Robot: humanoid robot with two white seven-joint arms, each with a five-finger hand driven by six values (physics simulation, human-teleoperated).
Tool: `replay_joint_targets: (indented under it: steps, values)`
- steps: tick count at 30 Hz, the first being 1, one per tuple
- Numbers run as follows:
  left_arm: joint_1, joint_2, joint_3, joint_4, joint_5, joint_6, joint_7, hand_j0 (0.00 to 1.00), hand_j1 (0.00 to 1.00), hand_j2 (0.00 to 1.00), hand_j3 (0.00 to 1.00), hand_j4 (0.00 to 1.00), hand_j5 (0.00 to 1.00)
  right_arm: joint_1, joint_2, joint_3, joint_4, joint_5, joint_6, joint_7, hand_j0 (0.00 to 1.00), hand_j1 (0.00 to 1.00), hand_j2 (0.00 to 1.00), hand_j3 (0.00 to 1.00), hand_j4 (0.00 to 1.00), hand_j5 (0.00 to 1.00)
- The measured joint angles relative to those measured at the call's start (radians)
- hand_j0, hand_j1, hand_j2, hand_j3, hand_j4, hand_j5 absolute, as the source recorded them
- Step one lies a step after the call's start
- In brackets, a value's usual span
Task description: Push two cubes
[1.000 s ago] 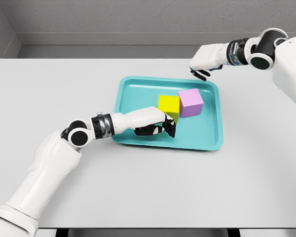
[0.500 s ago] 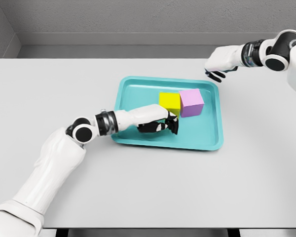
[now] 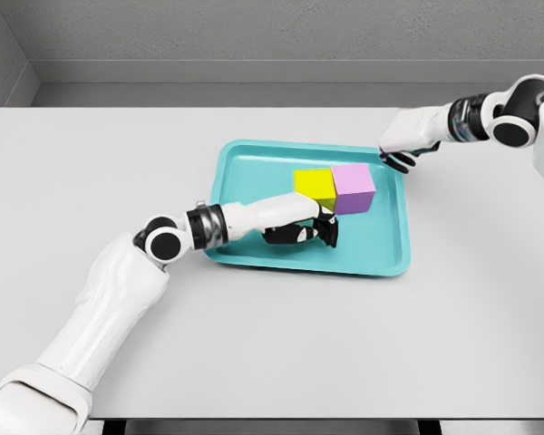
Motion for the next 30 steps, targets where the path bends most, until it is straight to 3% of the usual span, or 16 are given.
replay_joint_targets:
  steps: [9,24,30]
  values:
    - [0.005,0.013,0.010,-0.028,0.019,0.000,0.000,0.36,0.36,0.36,0.36,0.36,0.36,-0.005,-0.055,-0.011,0.000,-0.060,0.000,0.000,0.13,0.13,0.13,0.13,0.13,0.13]
    - [-0.012,-0.003,0.002,0.008,0.015,0.000,0.000,0.36,0.36,0.36,0.36,0.36,0.36,0.008,-0.062,0.035,-0.080,-0.072,0.000,0.000,0.13,0.13,0.13,0.13,0.13,0.13]
    - [0.034,0.021,0.007,-0.074,0.048,-0.001,0.000,0.36,0.36,0.36,0.36,0.36,0.36,0.014,-0.068,0.044,-0.085,-0.073,0.000,0.000,0.13,0.13,0.13,0.13,0.13,0.13]
